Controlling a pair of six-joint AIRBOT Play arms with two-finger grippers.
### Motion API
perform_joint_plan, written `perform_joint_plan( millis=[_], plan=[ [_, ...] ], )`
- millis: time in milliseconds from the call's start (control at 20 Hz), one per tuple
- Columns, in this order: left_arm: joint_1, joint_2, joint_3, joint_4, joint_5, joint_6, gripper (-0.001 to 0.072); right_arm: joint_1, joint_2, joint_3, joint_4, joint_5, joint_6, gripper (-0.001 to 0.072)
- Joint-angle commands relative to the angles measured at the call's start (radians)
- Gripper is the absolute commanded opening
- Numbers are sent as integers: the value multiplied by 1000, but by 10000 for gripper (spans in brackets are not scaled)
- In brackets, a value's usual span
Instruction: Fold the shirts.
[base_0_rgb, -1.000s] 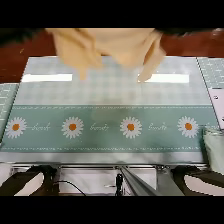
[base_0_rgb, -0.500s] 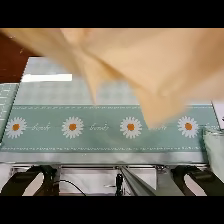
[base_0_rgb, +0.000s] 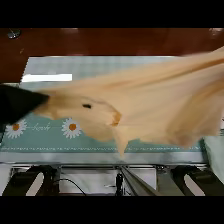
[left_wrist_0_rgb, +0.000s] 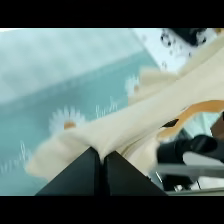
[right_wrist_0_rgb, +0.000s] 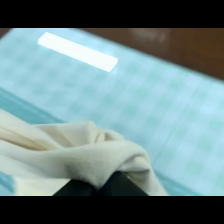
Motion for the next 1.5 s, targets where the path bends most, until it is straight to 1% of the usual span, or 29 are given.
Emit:
perform_joint_plan(
  millis=[0,100,200,300,400,500,550,650,700,750,800,850,950,1050,1100,1150,1200,1250,1300,1400,1450],
  plan=[
    [-14,43,-383,11,34,2,23,-1,-33,-290,74,-132,-22,29],
    [-41,30,-537,11,188,17,23,-1,-124,-404,123,-235,-62,29],
    [-73,-9,-629,11,381,21,23,0,-267,-422,160,-313,-102,29],
    [-111,-92,-650,11,558,52,23,0,-418,-420,252,-418,-150,29],
    [-152,-213,-639,11,704,58,23,0,-573,-397,373,-486,-182,29],
    [-179,-346,-613,10,815,72,23,0,-713,-361,521,-531,-221,30],
    [-180,-408,-591,10,839,71,23,0,-780,-333,583,-534,-235,29],
    [-176,-519,-525,10,848,71,24,0,-889,-276,661,-534,-232,30],
    [-176,-559,-491,10,847,71,37,0,-932,-249,687,-533,-226,46],
    [-176,-591,-452,10,840,71,159,-3,-972,-221,712,-529,-224,269],
    [-172,-614,-414,13,813,74,412,-13,-998,-197,726,-513,-224,590],
    [-157,-628,-370,23,755,90,709,-33,-1010,-173,731,-484,-224,629],
    [-64,-630,-264,146,565,85,707,-117,-1007,-114,692,-362,-220,627],
    [73,-623,-192,260,372,51,707,-246,-987,-69,594,-149,-207,621],
    [143,-614,-185,284,301,52,707,-309,-964,-70,491,-53,-213,621],
    [206,-608,-194,294,239,52,707,-367,-929,-93,325,11,-210,622],
    [256,-605,-224,290,193,37,706,-416,-882,-154,203,-8,-175,622],
    [280,-606,-278,261,174,25,707,-467,-823,-253,171,-77,-153,622],
    [280,-606,-344,192,174,31,707,-506,-756,-380,200,-165,-158,622],
    [226,-611,-486,-16,204,156,707,-532,-629,-624,243,-316,-192,622],
    [182,-613,-540,-61,253,169,707,-531,-579,-720,245,-361,-212,622]
  ],
)
